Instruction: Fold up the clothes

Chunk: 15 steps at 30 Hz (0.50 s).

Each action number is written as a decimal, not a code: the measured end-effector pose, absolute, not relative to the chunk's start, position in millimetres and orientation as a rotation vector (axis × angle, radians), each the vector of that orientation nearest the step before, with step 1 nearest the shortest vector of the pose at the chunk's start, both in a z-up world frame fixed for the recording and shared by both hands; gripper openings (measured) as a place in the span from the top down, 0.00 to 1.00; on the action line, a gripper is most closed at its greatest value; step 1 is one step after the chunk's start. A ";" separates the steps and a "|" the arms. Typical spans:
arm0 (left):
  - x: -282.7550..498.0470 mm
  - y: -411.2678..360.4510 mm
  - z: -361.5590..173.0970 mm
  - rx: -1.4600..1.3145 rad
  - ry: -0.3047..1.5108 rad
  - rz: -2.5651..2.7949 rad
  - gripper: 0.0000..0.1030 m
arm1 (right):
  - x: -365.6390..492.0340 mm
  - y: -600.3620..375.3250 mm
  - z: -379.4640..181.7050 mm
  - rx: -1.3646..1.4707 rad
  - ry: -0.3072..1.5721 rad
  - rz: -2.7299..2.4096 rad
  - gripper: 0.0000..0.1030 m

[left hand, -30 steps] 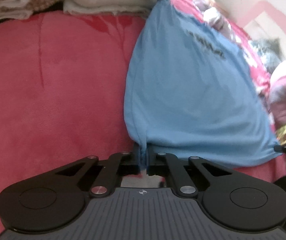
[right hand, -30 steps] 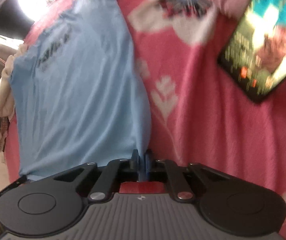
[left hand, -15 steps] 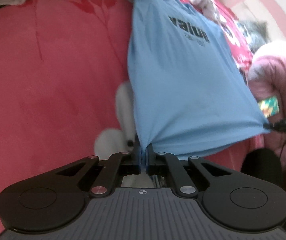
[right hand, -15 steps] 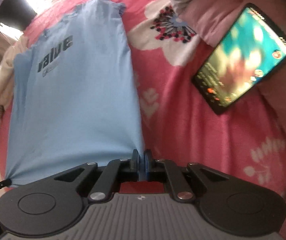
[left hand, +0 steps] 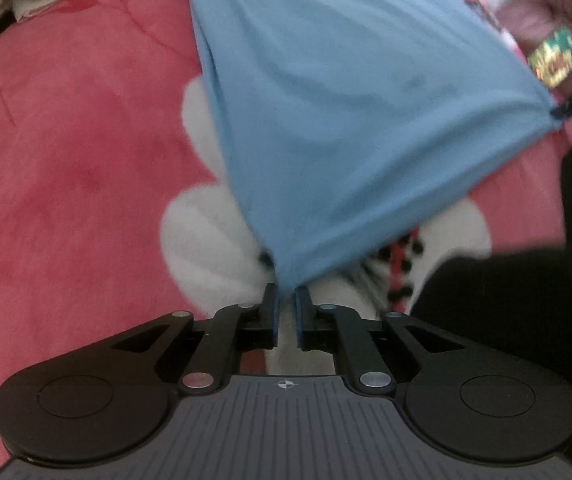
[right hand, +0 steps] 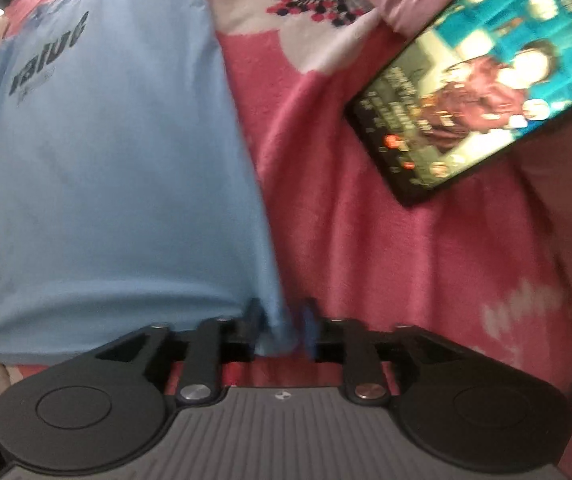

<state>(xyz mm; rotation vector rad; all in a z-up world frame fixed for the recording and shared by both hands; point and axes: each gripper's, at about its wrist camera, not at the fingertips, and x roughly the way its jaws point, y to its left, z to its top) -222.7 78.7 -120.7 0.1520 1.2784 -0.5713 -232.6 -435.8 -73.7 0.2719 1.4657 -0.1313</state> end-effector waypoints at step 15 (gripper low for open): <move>-182.7 25.6 -90.3 0.037 1.069 -0.747 0.85 | -196.6 -252.2 -17.0 -0.018 1.138 0.495 0.80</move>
